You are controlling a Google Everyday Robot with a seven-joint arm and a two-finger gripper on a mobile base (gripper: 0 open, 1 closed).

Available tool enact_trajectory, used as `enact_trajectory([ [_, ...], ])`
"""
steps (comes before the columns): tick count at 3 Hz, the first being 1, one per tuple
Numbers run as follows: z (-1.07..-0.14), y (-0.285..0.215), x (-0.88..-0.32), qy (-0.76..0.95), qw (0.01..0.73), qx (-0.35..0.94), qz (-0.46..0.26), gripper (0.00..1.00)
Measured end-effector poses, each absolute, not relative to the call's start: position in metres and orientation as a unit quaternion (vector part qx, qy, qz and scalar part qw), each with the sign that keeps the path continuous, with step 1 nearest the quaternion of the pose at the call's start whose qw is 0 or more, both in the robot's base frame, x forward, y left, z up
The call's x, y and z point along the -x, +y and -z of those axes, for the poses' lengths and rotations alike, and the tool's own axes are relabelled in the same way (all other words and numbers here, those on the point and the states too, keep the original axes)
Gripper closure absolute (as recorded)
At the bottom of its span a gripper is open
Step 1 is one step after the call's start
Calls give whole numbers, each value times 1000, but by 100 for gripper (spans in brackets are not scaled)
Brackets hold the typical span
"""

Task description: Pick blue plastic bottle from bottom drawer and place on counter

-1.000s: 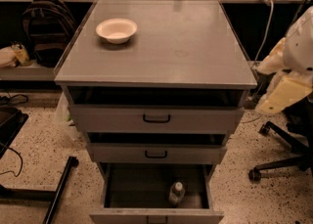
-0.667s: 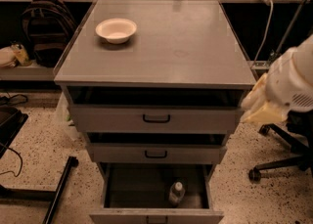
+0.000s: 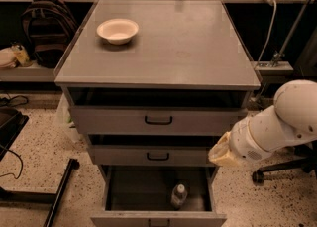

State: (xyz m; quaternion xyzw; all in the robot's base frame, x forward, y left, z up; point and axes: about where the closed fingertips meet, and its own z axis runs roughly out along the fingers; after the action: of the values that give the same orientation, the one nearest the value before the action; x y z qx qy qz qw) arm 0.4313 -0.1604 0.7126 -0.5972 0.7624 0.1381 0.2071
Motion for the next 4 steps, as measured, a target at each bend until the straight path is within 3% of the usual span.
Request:
enact_trajectory([
  [2, -664, -161, -428, 753, 207, 609, -138, 100],
  [4, -499, -176, -439, 728, 235, 623, -165, 100],
])
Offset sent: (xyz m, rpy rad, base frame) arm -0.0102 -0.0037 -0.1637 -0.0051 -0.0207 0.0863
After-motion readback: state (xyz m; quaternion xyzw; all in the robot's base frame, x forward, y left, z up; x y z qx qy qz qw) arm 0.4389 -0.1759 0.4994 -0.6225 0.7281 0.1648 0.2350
